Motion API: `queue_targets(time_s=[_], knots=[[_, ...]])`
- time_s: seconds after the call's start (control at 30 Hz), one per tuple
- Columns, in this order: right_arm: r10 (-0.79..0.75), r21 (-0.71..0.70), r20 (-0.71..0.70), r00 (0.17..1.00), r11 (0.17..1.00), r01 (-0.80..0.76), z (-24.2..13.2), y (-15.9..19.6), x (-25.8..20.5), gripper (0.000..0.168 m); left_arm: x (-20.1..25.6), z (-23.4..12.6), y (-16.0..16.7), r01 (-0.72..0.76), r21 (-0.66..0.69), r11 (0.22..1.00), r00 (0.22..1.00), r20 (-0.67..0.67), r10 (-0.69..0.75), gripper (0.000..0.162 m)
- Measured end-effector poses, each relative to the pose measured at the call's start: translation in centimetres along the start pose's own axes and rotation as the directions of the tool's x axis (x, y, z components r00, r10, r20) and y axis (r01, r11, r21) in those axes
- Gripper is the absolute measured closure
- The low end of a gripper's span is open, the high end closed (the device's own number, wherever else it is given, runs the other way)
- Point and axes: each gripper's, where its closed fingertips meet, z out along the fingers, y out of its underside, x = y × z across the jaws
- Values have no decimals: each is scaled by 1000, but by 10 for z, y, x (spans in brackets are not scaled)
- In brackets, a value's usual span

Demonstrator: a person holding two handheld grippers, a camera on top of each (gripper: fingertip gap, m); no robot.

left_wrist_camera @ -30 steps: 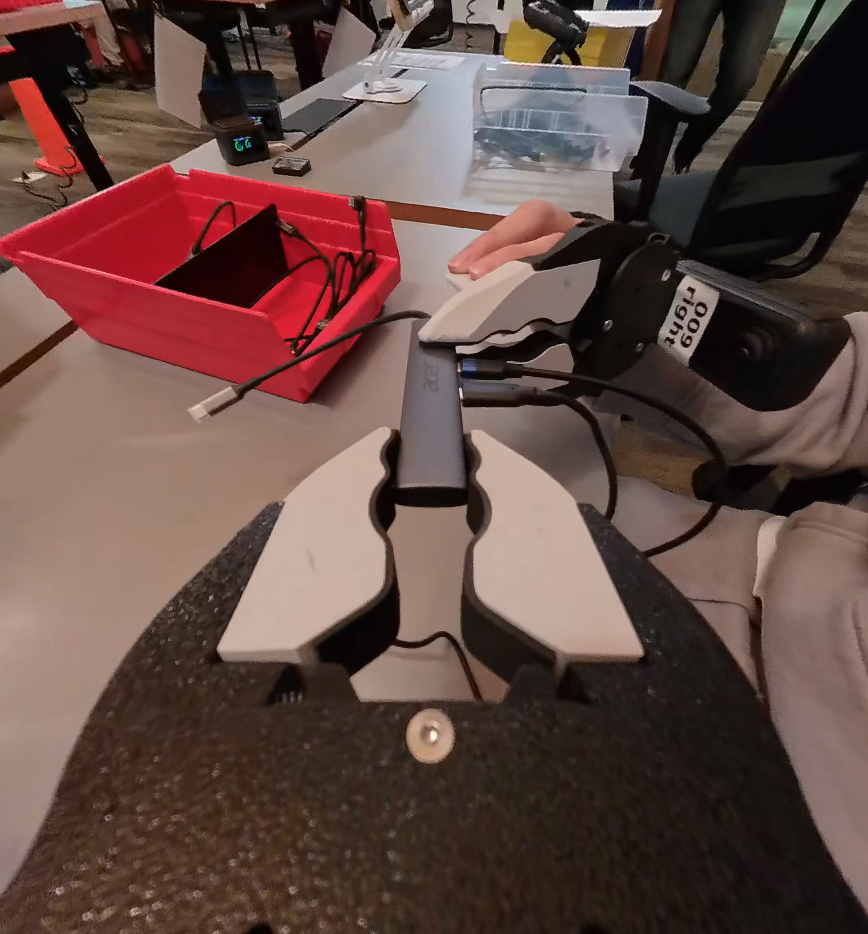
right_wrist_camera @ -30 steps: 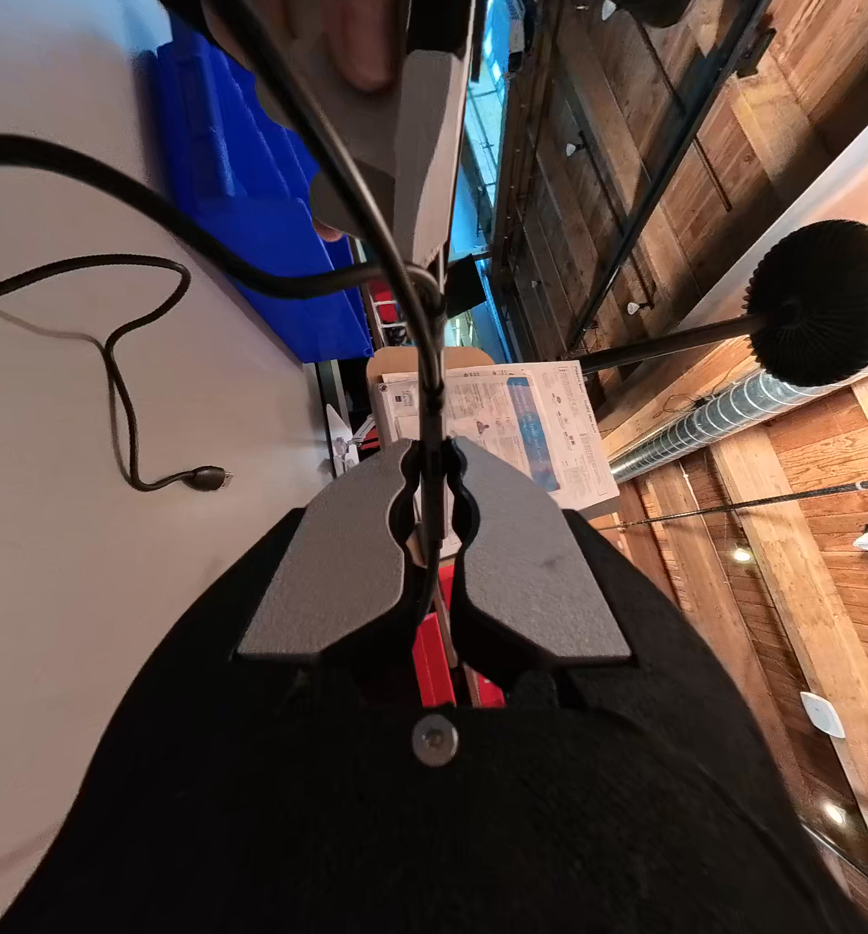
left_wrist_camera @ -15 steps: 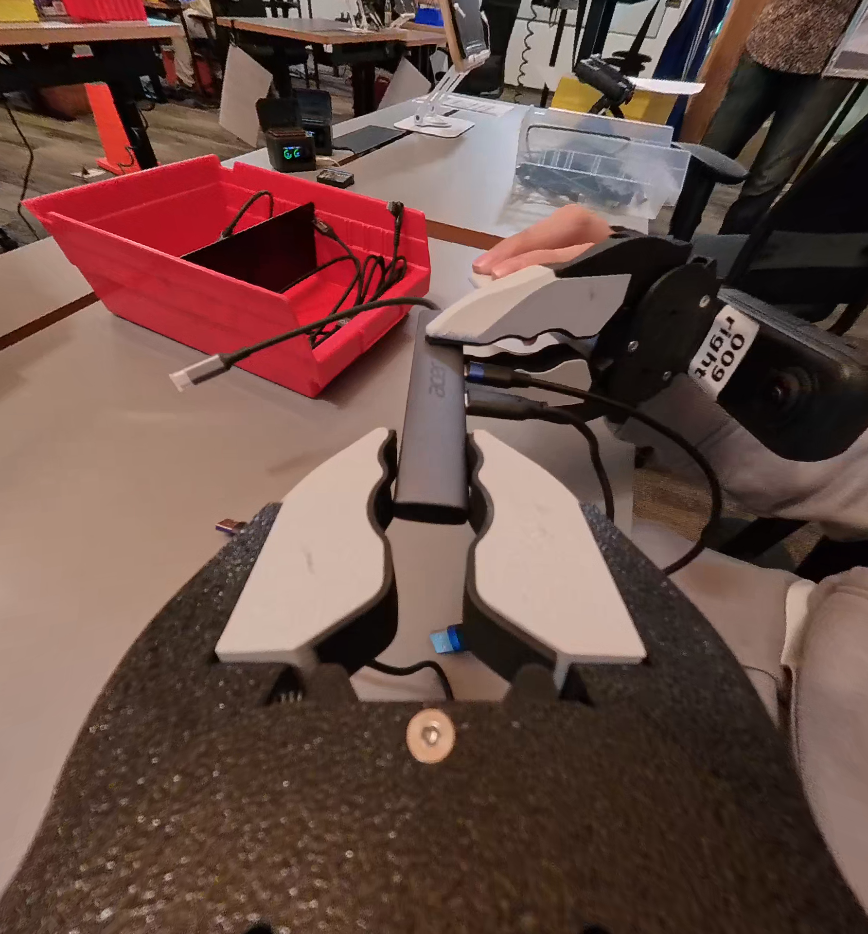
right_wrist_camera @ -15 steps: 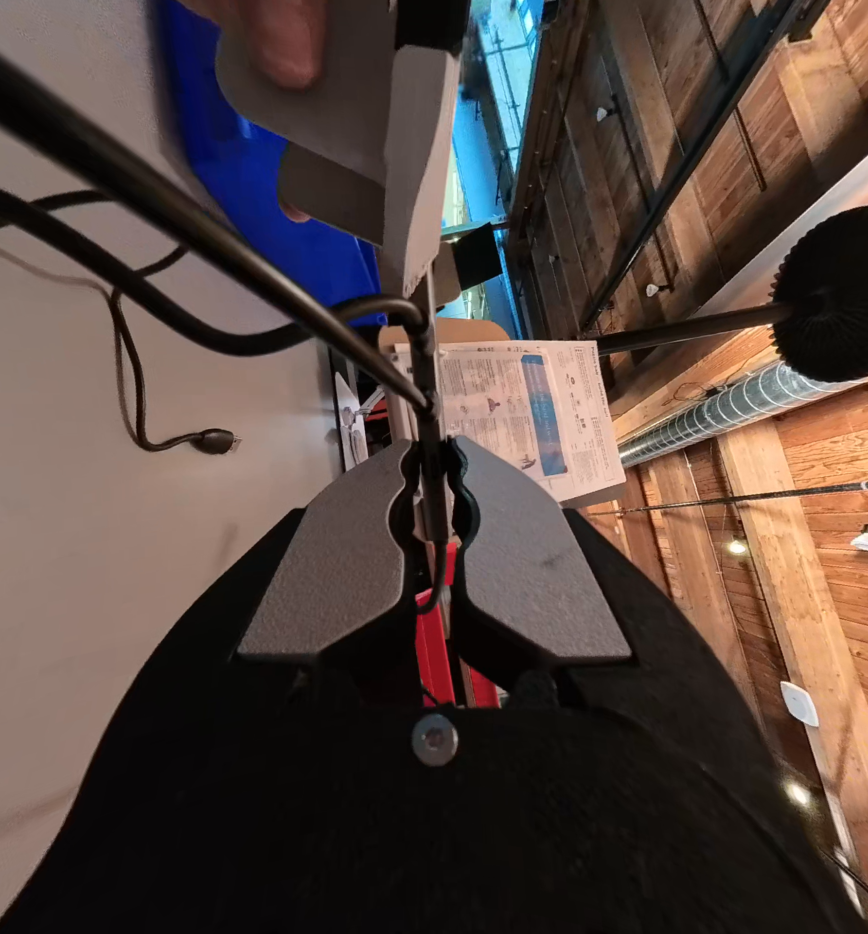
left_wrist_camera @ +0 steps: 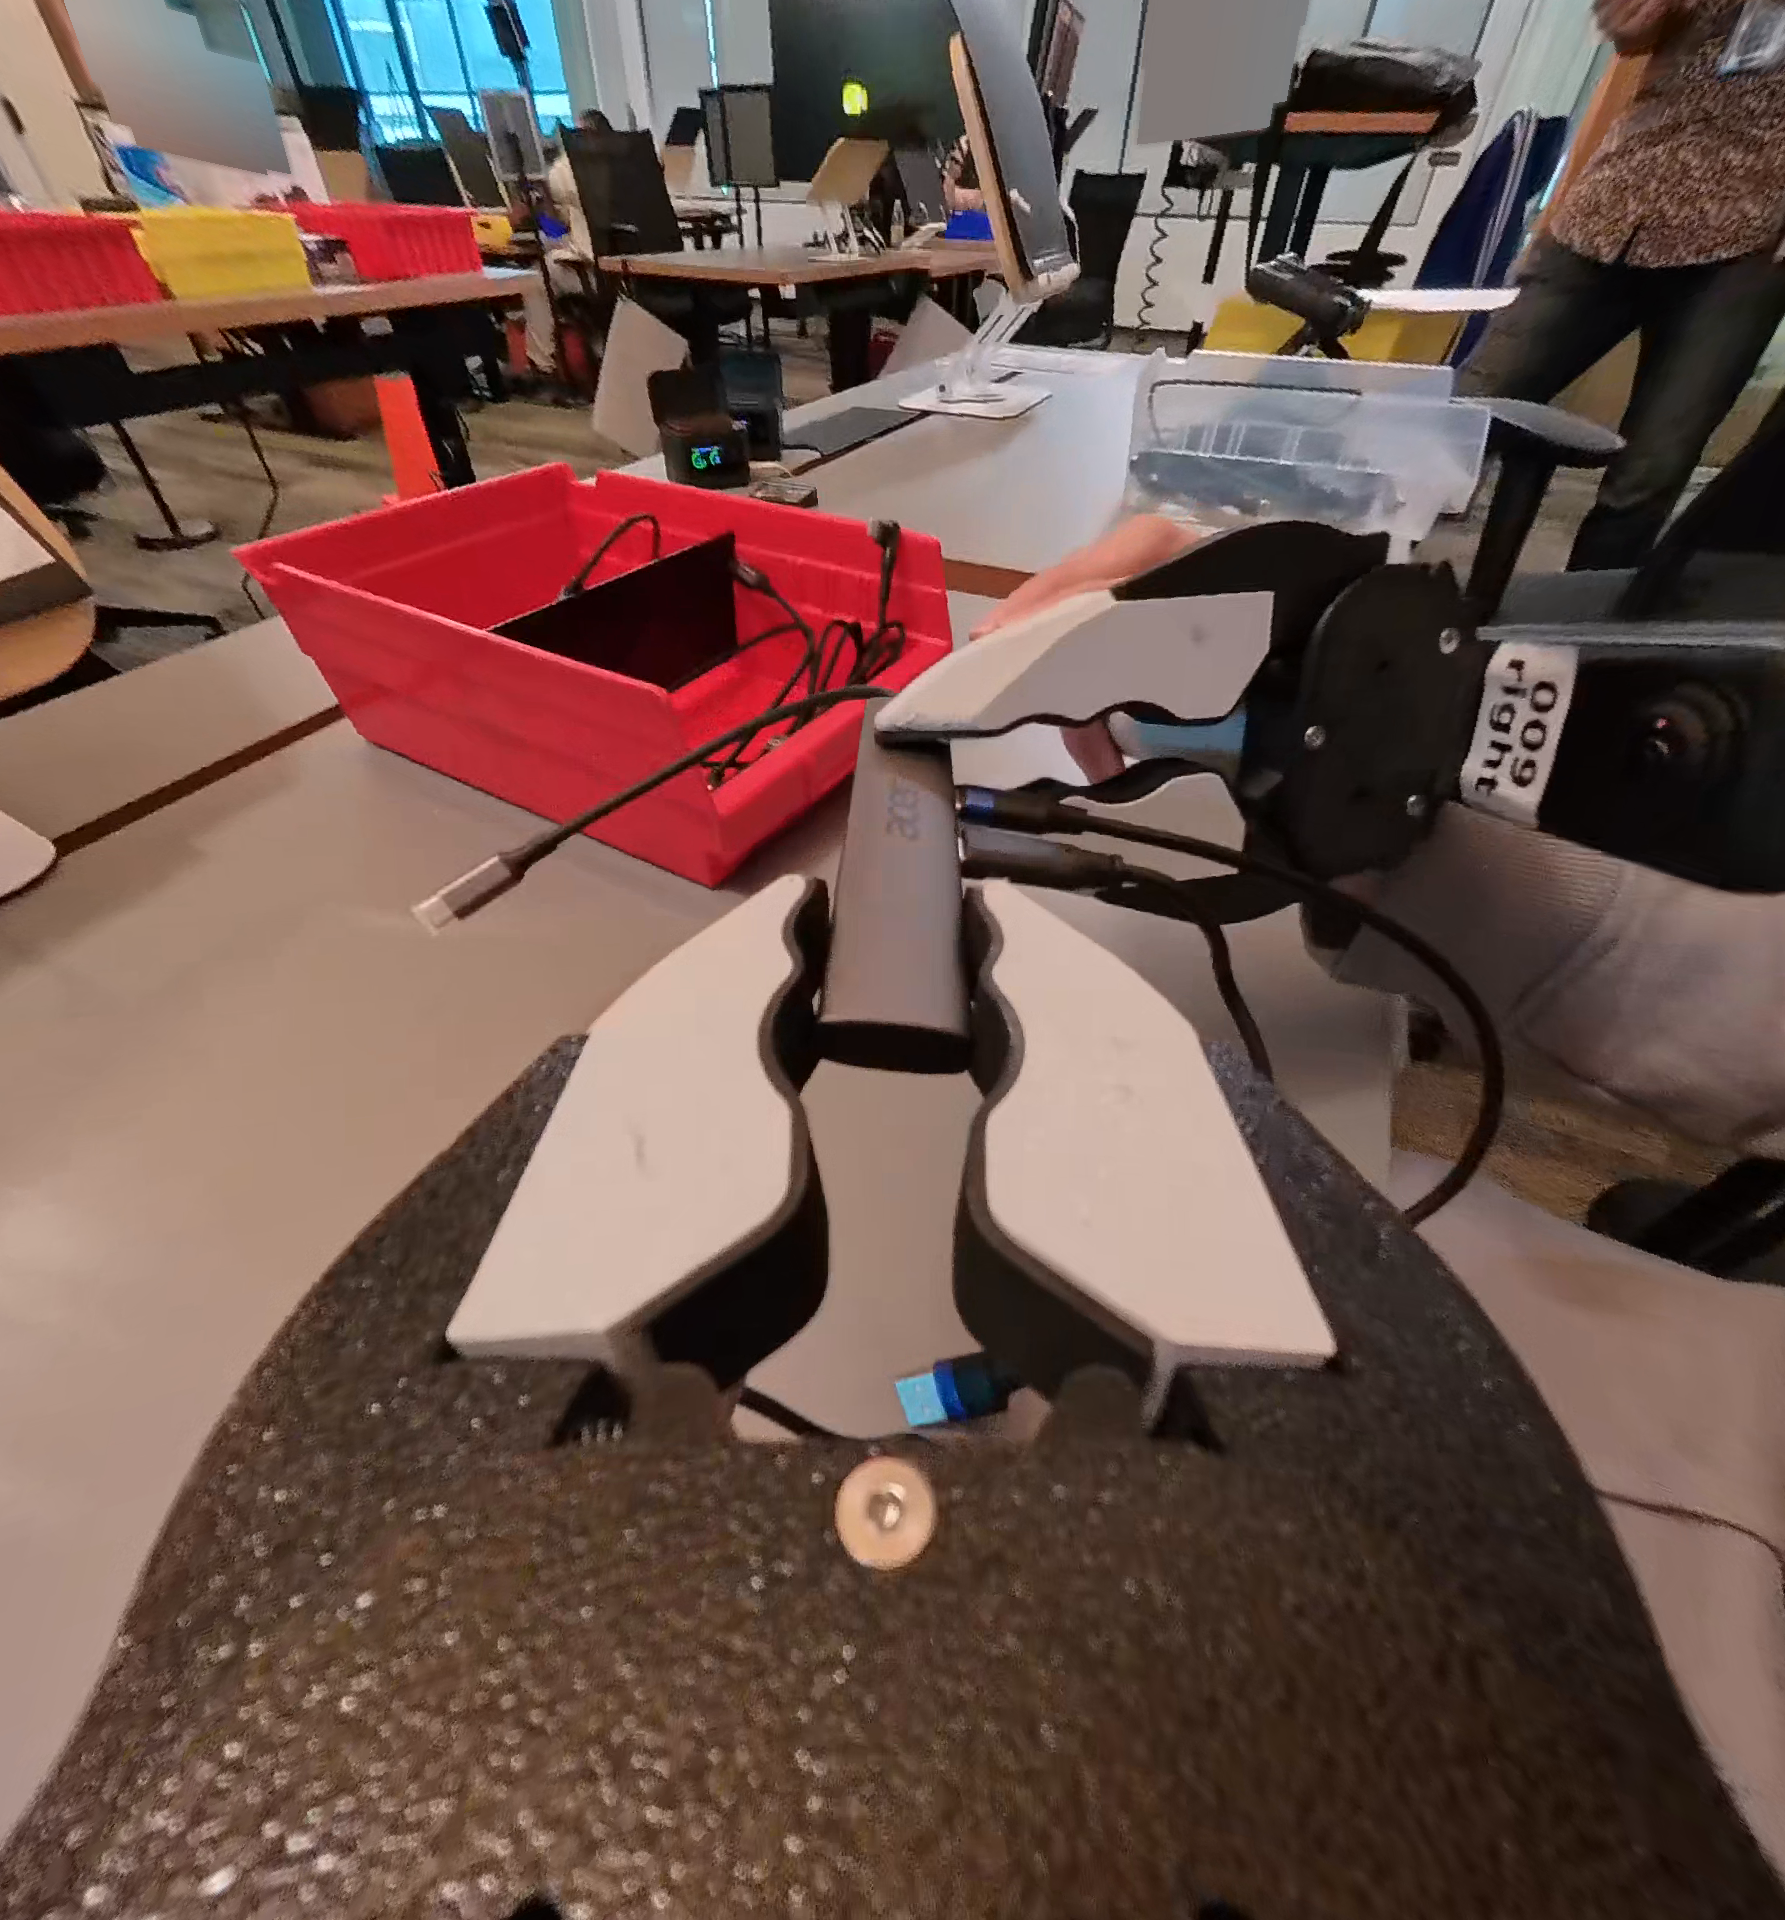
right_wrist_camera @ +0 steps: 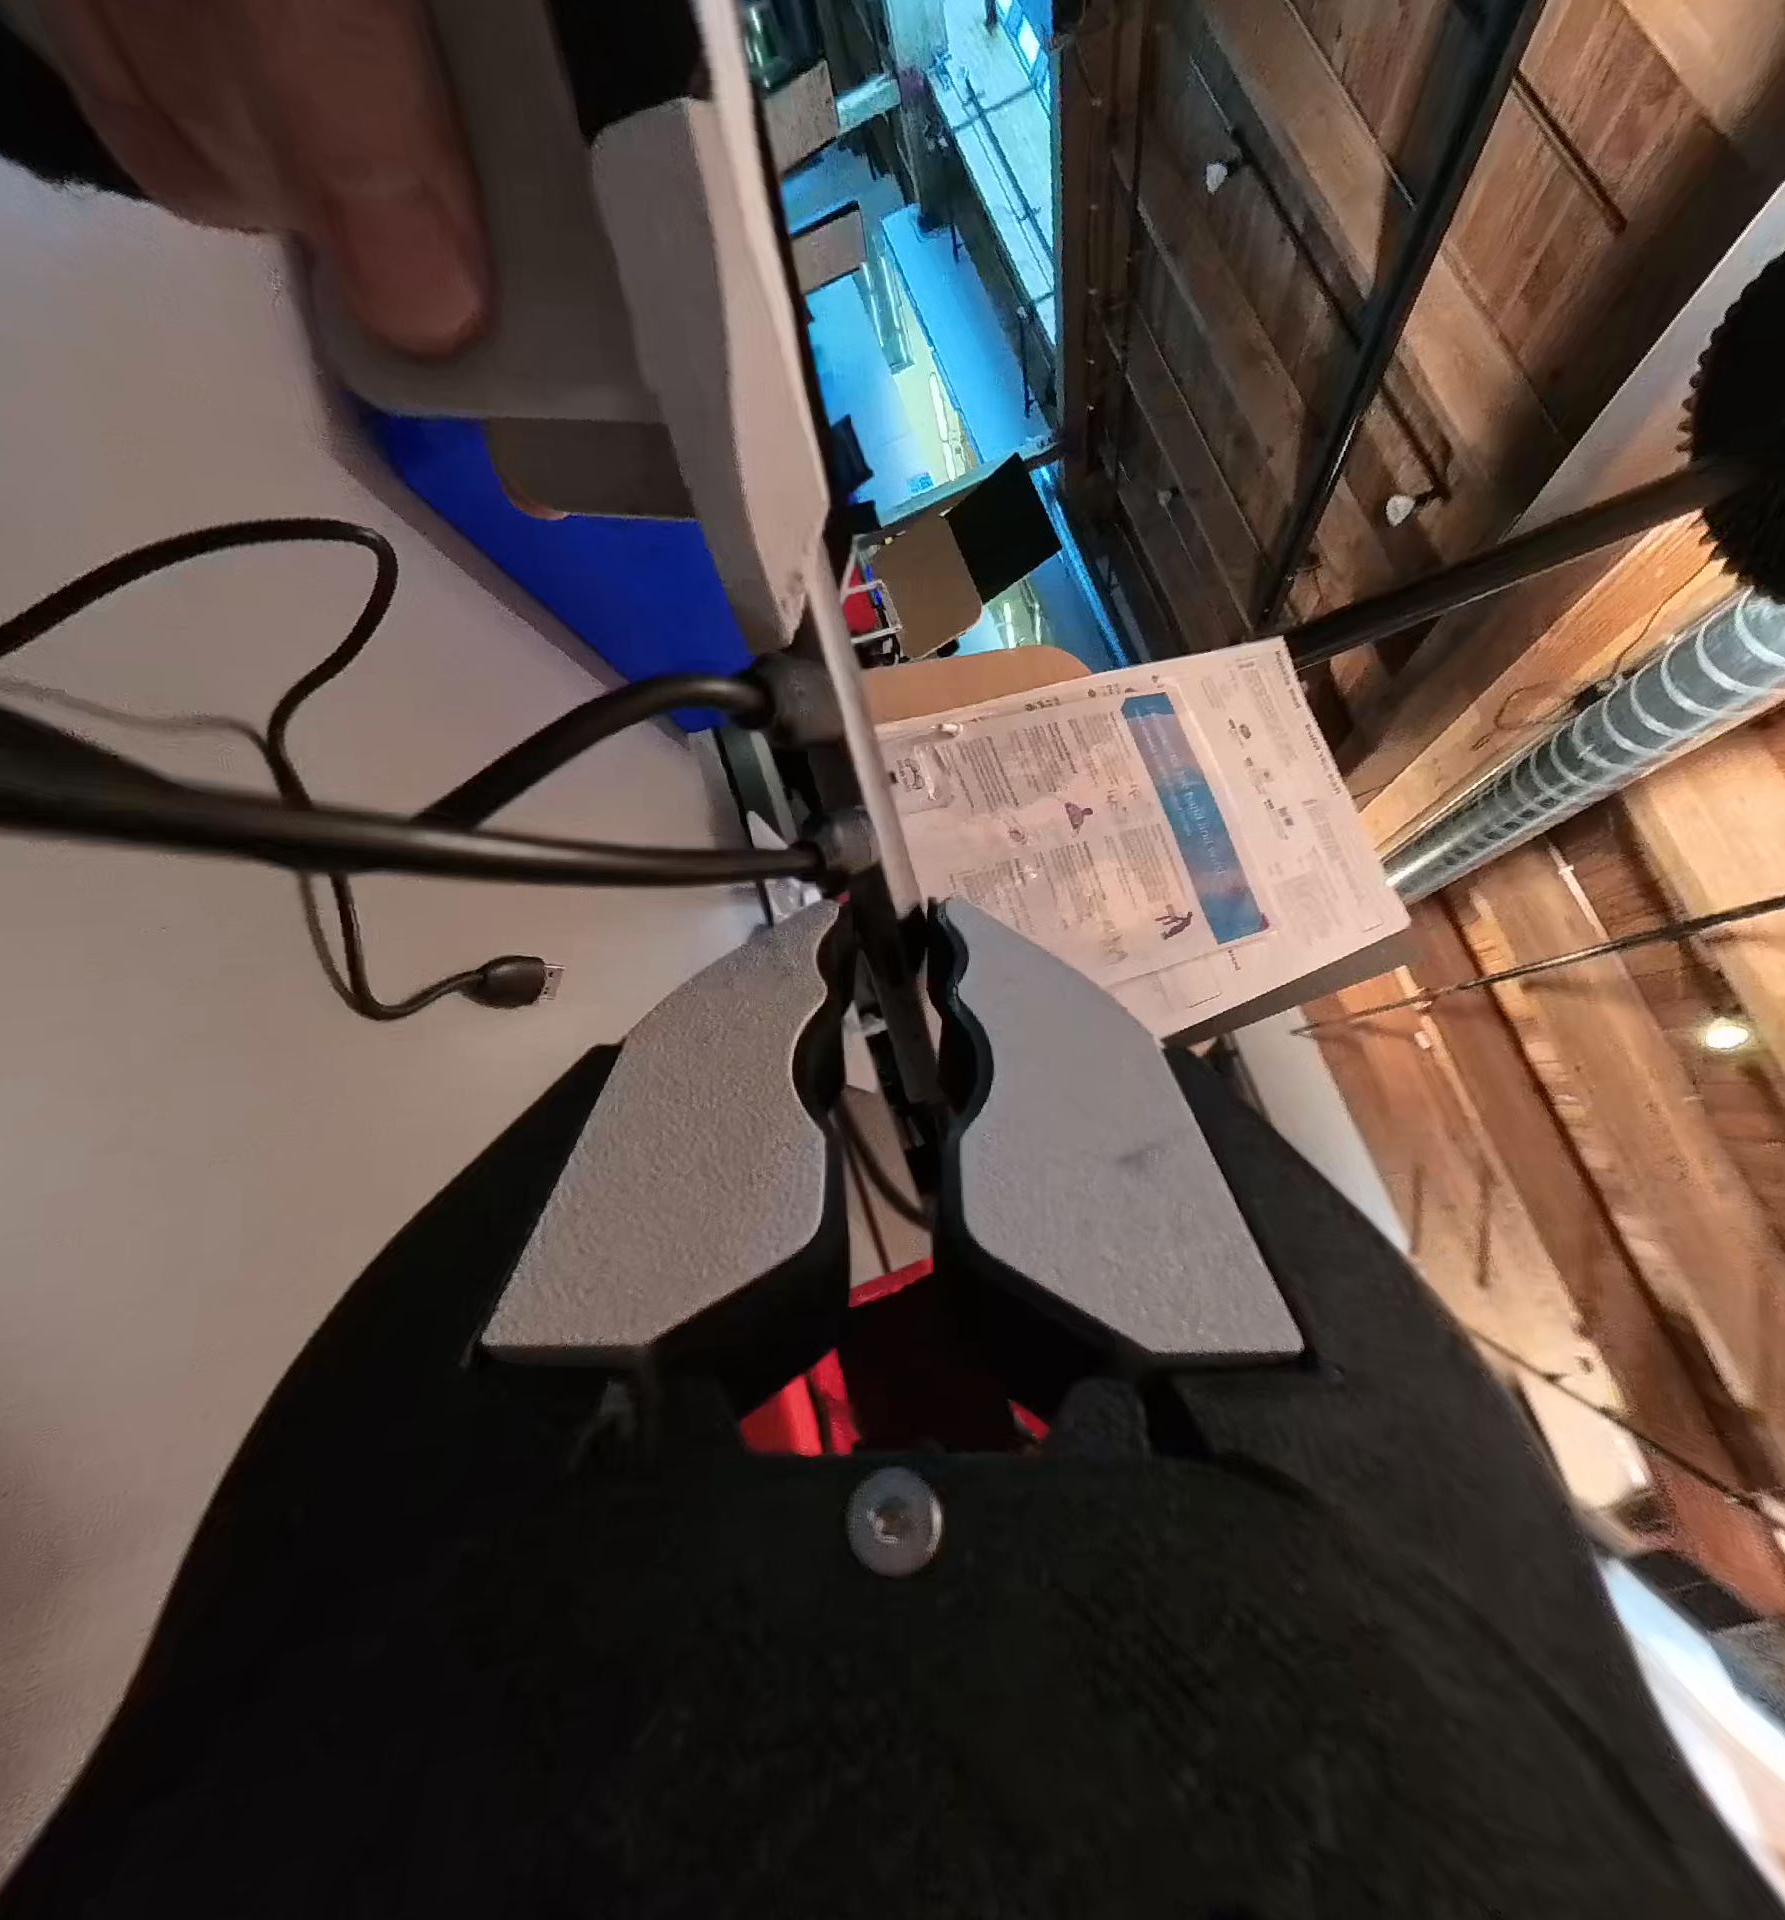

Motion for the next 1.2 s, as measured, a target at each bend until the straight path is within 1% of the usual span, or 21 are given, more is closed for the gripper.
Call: queue_targets(time_s=[0.07,0.13,0.2,0.23,0.27,0.33,0.4,0.43,0.47,0.5,0.6,0.67,0.7,0.73,0.77,0.87,0.93,1.0,1.07,1.13,1.2], knots=[[79,8,2,997,997,-79,-1,3,3,156,-7,0,-1,-6,16,1000,998,56,5,137],[177,21,-1,984,984,-177,-4,7,10,149,-19,-4,-3,-48,28,998,989,141,44,137],[328,-12,29,944,945,-328,-7,18,16,142,-30,-10,-7,-112,34,993,969,227,102,137],[431,-51,70,900,902,-428,-8,21,17,138,-35,-13,-9,-153,28,988,951,275,140,137],[534,-75,131,835,845,-529,-9,16,17,135,-41,-16,-10,-197,13,980,929,322,182,137],[692,-45,211,691,713,-700,-9,-12,25,132,-49,-22,-14,-262,-8,965,881,406,243,137],[807,-14,213,550,566,-825,-1,-37,32,141,-54,-28,-18,-288,7,957,842,478,250,137],[850,-14,207,484,497,-867,5,-45,29,142,-57,-30,-20,-292,26,956,828,507,239,137],[878,-18,188,440,451,-892,12,-49,23,140,-58,-32,-21,-285,54,957,823,526,216,137],[894,-27,151,421,430,-903,18,-48,16,141,-59,-33,-21,-272,82,959,821,540,187,137],[903,-87,45,427,430,-899,30,-32,-5,137,-60,-36,-15,-193,161,968,833,548,75,137],[914,-76,44,404,406,-911,34,-30,-12,137,-59,-37,-8,-128,213,969,844,537,-7,137],[916,-65,32,400,401,-914,35,-29,-13,143,-59,-38,-4,-103,227,968,844,535,-36,137],[915,-42,40,402,404,-914,36,-31,-13,146,-60,-38,-1,-87,240,967,840,539,-59,137],[912,-32,38,409,410,-912,37,-32,-14,145,-61,-39,1,-79,250,965,837,543,-72,137],[861,-72,-23,508,505,-860,38,-32,-14,144,-64,-38,6,-70,242,968,826,558,-79,137],[815,11,-52,577,578,-816,32,-50,0,158,-70,-39,9,-73,204,976,807,587,-62,137],[788,38,-155,596,608,-793,27,-54,8,159,-71,-39,9,-75,194,978,817,574,-52,137],[788,-18,-106,607,609,-793,37,-57,-11,156,-70,-40,10,-78,201,976,832,553,-47,137],[806,-90,-108,582,575,-813,46,-45,-27,153,-69,-43,12,-59,223,973,840,538,-73,137],[826,-92,-127,549,541,-836,50,-42,-30,156,-70,-47,16,-34,241,970,841,531,-102,137]])
